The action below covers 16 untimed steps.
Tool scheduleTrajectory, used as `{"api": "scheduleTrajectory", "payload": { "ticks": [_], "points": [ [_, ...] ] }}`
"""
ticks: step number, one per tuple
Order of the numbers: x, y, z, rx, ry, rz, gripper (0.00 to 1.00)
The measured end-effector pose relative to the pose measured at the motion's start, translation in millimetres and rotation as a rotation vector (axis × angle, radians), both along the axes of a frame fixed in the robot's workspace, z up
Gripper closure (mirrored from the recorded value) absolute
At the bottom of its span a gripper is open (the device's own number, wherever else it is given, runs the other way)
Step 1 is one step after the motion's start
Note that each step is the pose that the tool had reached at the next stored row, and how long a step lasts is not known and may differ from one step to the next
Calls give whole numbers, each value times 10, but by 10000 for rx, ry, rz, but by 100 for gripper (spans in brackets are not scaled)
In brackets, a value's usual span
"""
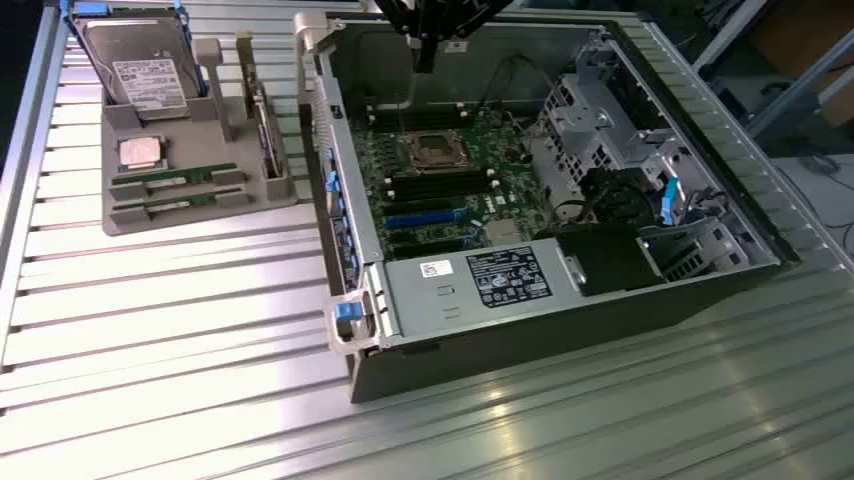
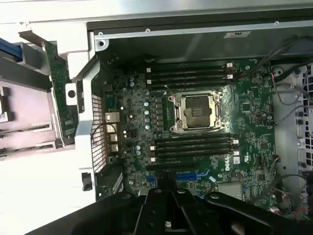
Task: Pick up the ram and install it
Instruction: 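Reach for the ram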
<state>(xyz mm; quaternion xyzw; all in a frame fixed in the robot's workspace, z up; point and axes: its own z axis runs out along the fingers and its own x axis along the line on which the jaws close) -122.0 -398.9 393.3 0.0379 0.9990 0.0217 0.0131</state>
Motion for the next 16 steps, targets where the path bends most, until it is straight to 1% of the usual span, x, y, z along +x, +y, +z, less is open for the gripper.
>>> {"api": "scheduleTrajectory", "payload": {
  "ticks": [1, 2, 12, 16],
  "points": [
    [-105, 0, 0, 0, 0, 0, 89],
    [-117, 0, 0, 0, 0, 0, 89],
    [-145, 0, -1, 0, 0, 0, 89],
    [-177, 0, -1, 0, 0, 1, 89]
  ]
}}
